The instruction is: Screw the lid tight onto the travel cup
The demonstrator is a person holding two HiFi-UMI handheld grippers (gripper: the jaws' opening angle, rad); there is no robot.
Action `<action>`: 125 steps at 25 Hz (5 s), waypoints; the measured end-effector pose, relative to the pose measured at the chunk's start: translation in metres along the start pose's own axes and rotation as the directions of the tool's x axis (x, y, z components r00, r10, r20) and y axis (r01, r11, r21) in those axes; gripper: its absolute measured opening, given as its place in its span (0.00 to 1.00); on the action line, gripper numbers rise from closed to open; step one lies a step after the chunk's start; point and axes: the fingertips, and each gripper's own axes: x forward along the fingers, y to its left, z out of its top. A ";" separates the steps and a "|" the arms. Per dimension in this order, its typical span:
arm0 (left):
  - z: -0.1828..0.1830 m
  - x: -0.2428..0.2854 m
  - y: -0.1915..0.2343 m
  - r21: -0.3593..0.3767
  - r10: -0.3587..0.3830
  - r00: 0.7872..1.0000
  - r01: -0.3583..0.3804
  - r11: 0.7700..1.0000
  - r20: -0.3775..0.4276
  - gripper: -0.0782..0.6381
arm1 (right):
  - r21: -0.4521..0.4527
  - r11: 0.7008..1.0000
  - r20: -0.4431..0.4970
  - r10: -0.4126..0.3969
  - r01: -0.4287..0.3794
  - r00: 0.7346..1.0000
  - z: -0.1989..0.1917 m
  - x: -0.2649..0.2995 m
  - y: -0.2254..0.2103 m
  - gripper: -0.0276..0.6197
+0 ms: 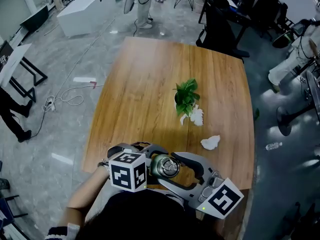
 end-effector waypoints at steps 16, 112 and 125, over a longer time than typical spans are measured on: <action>0.000 0.000 -0.001 -0.030 -0.027 0.999 0.028 0.999 0.018 0.66 | 0.016 0.999 0.021 -0.029 0.029 0.999 0.004 -0.001 -0.004 0.45; -0.031 0.006 0.012 0.008 0.064 0.995 -0.064 0.998 -0.080 0.66 | -0.130 0.991 -0.225 -0.052 0.023 0.973 -0.039 0.011 -0.006 0.45; -0.030 0.009 0.032 -0.125 0.187 0.982 -0.191 0.974 -0.041 0.66 | -0.074 0.986 -0.101 -0.158 0.151 0.982 -0.028 0.019 -0.020 0.45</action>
